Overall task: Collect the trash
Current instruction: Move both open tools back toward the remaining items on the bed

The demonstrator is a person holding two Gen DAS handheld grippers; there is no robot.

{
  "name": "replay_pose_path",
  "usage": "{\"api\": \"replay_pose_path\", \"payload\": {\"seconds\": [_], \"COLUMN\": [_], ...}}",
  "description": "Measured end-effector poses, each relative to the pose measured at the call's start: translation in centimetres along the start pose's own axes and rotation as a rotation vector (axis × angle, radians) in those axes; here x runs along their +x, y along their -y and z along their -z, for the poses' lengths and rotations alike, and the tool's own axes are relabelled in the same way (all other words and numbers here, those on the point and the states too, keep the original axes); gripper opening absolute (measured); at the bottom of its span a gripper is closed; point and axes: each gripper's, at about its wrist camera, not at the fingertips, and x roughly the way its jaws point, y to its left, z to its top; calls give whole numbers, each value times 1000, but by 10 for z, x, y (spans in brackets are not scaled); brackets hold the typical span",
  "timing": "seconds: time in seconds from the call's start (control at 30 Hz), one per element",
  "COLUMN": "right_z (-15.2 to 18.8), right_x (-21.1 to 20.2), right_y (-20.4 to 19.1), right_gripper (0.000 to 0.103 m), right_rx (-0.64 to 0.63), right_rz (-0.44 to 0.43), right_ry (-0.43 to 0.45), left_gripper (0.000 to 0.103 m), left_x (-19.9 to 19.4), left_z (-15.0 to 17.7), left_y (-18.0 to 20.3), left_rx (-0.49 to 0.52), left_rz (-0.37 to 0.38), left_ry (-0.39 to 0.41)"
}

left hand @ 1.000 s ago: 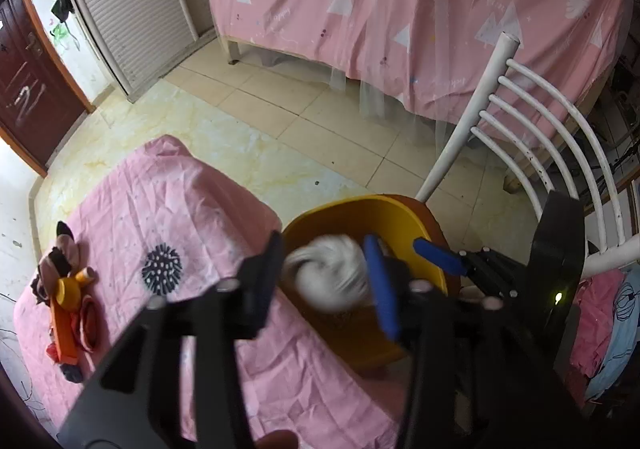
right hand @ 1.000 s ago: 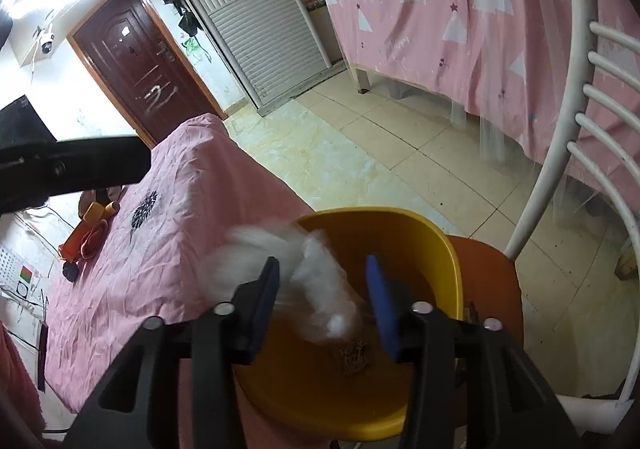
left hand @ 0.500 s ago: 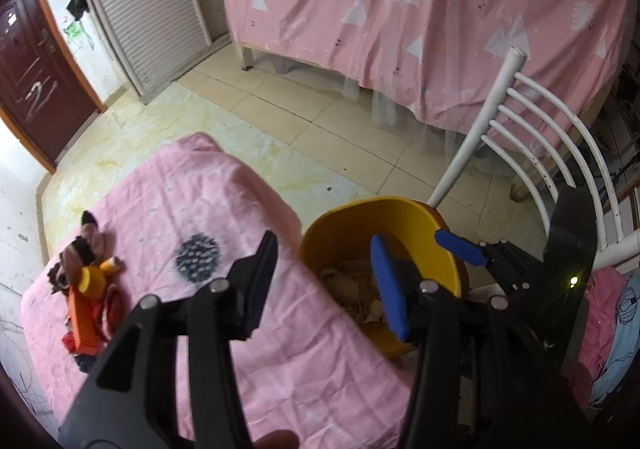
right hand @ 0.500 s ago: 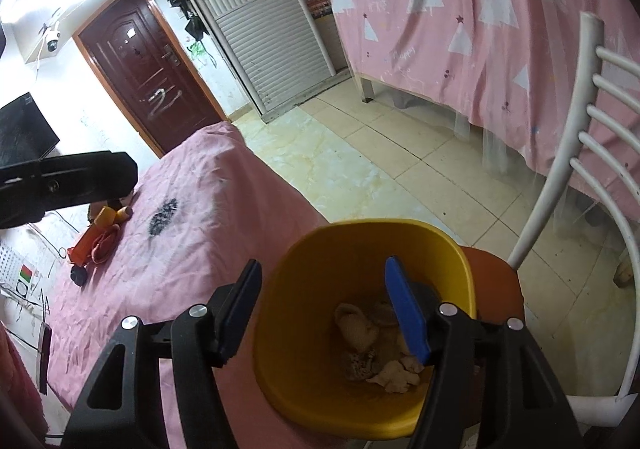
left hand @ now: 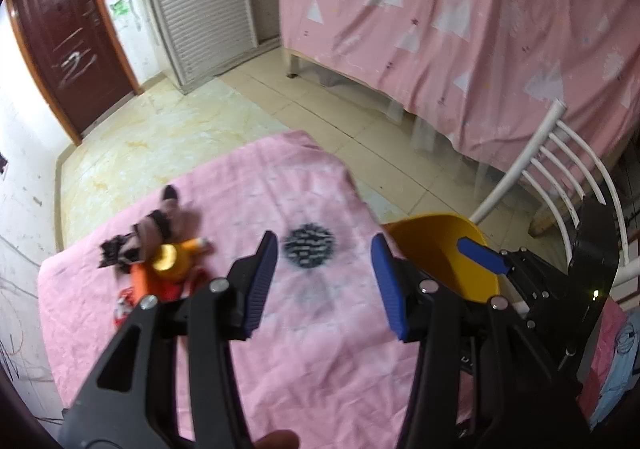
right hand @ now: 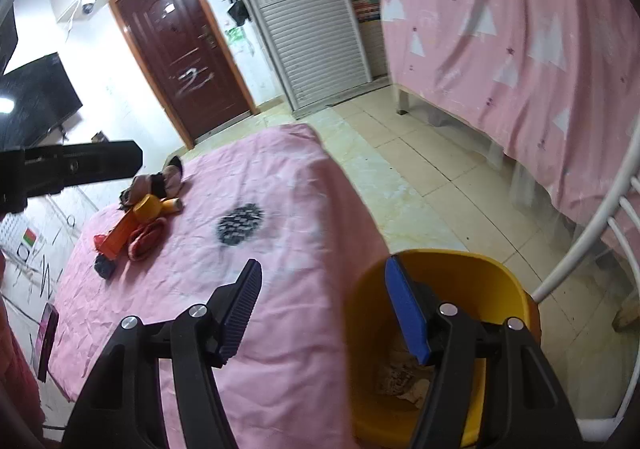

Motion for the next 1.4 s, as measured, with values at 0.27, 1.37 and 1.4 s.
{"api": "replay_pose_path", "payload": {"seconds": [0.27, 1.37, 1.4], "right_z": [-10, -50, -51], "right_x": [15, 98, 100], "right_y": [-46, -186, -187], "right_gripper": [58, 58, 58], "right_rx": [-71, -302, -305], "right_rz": [-23, -120, -122], "right_ry": [-19, -93, -94], "left_gripper": [46, 46, 46], "left_x": [-18, 31, 36], "left_z": [8, 23, 23], "left_y": [-69, -245, -246], "left_rx": [-90, -368, -374], "left_rz": [-60, -168, -167], "left_ry": [22, -96, -105]}}
